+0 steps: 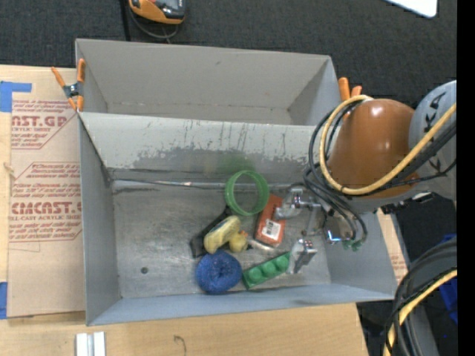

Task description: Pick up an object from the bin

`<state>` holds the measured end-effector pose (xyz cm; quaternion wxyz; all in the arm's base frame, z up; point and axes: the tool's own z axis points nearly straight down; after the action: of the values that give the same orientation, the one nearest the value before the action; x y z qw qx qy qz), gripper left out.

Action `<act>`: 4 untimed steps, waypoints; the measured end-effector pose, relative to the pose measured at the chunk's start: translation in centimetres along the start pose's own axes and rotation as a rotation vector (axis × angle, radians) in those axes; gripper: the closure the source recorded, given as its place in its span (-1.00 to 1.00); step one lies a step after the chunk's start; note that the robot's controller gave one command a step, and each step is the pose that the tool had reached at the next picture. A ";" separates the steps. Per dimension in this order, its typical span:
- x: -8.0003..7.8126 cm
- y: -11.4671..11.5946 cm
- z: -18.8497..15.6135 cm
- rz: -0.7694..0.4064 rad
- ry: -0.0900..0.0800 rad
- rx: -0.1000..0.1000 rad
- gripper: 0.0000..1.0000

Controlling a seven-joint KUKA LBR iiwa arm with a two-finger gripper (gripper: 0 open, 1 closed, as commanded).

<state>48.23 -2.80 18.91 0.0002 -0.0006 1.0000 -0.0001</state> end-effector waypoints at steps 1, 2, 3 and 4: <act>-0.7 0.5 4.9 0.011 -0.008 0.000 -1.00; -0.7 -0.6 11.5 -0.383 0.004 -0.002 1.00; -0.7 -0.6 11.5 -0.383 0.004 -0.002 1.00; -0.7 -1.0 8.6 -0.398 0.004 -0.002 1.00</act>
Offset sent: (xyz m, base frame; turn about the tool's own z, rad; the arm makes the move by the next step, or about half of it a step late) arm 0.0066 -0.0079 -0.1191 -0.3820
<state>48.92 -3.78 10.30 -0.0018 -0.1981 0.9802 0.0011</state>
